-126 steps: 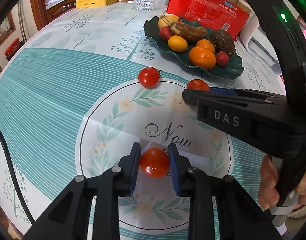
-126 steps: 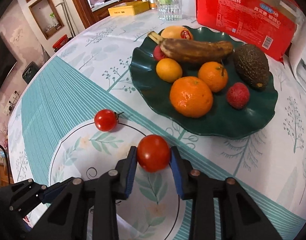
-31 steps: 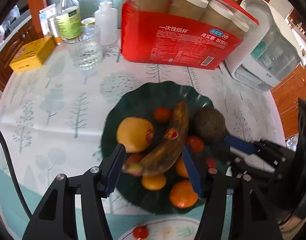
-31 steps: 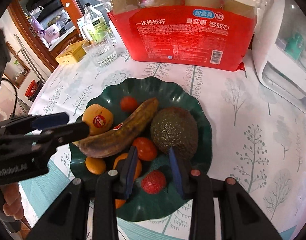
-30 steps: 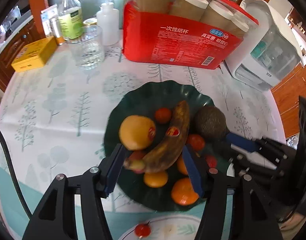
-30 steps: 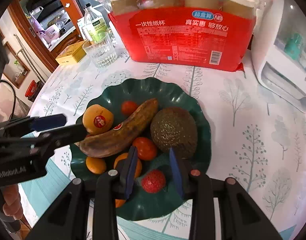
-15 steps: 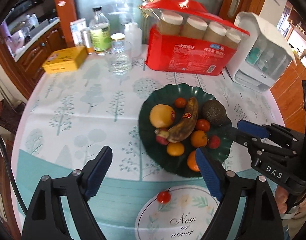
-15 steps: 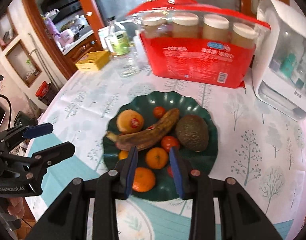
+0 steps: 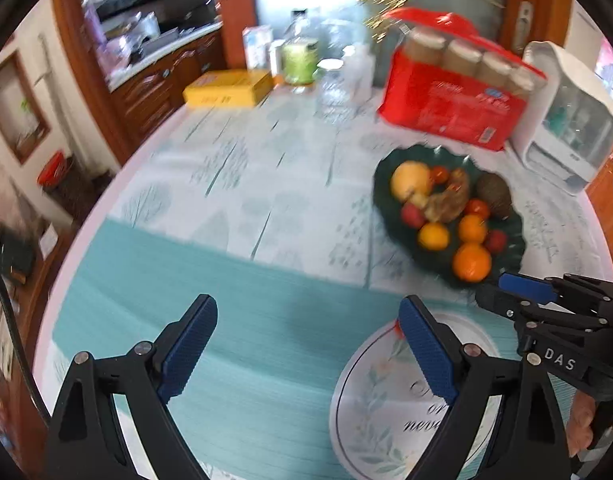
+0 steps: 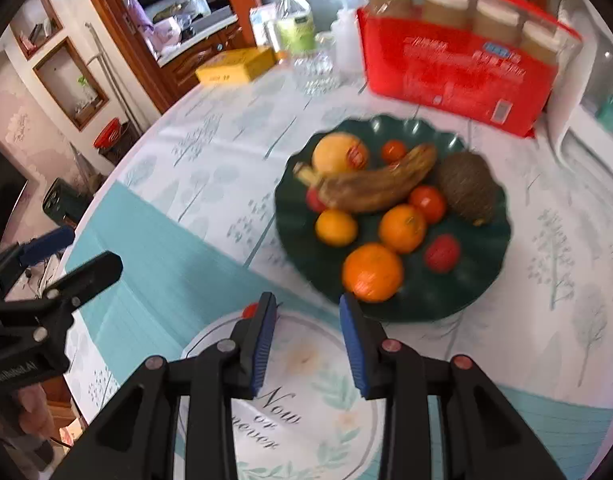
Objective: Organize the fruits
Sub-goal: 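Grasp the last cherry tomato on the white plate with the right tool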
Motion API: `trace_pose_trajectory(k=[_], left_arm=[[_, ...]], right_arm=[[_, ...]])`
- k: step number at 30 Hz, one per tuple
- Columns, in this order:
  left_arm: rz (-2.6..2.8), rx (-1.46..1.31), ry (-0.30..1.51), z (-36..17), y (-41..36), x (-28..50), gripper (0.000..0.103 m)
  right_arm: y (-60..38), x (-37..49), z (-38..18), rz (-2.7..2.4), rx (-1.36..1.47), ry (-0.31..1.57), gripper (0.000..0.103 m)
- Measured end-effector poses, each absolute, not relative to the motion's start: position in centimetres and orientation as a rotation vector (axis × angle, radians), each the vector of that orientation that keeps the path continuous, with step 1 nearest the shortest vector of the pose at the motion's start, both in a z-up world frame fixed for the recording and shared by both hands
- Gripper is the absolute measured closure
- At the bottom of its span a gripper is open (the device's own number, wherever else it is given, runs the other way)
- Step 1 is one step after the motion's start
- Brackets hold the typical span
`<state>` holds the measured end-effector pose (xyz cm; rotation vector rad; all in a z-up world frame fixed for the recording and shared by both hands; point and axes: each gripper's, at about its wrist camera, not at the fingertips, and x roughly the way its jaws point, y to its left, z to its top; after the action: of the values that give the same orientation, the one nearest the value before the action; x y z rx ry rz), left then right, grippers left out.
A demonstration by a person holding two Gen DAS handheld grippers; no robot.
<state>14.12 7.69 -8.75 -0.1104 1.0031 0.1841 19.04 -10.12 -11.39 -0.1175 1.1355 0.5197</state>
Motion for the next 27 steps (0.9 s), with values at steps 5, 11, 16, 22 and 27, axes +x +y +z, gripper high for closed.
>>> trace_pose_trajectory(k=[5, 11, 16, 22, 27], left_arm=[[0.240, -0.152, 1.021, -11.1, 8.9, 12.9, 0.012], [0.282, -0.138, 1.009, -12.6, 9.1, 12.4, 0.012], [0.271, -0.146, 1.029, -13.9, 9.3, 12.6, 0.012], [0.263, -0.173, 1.036, -14.8, 9.9, 12.9, 0.012], [0.262, -0.181, 1.037, -15.0, 10.2, 13.2, 0.012]], right_arm=[[-8.8, 18.0, -13.1, 0.536, -0.121, 1.168, 0.070], [-7.0, 17.8, -15.3, 0.543, -0.124, 1.204, 0.070], [-6.0, 18.3, -16.8, 0.535, -0.111, 1.228, 0.070], [-5.1, 18.8, -18.2, 0.518, -0.112, 1.248, 0.070], [-4.7, 18.8, -18.4, 0.512, -0.125, 1.233, 0.070]])
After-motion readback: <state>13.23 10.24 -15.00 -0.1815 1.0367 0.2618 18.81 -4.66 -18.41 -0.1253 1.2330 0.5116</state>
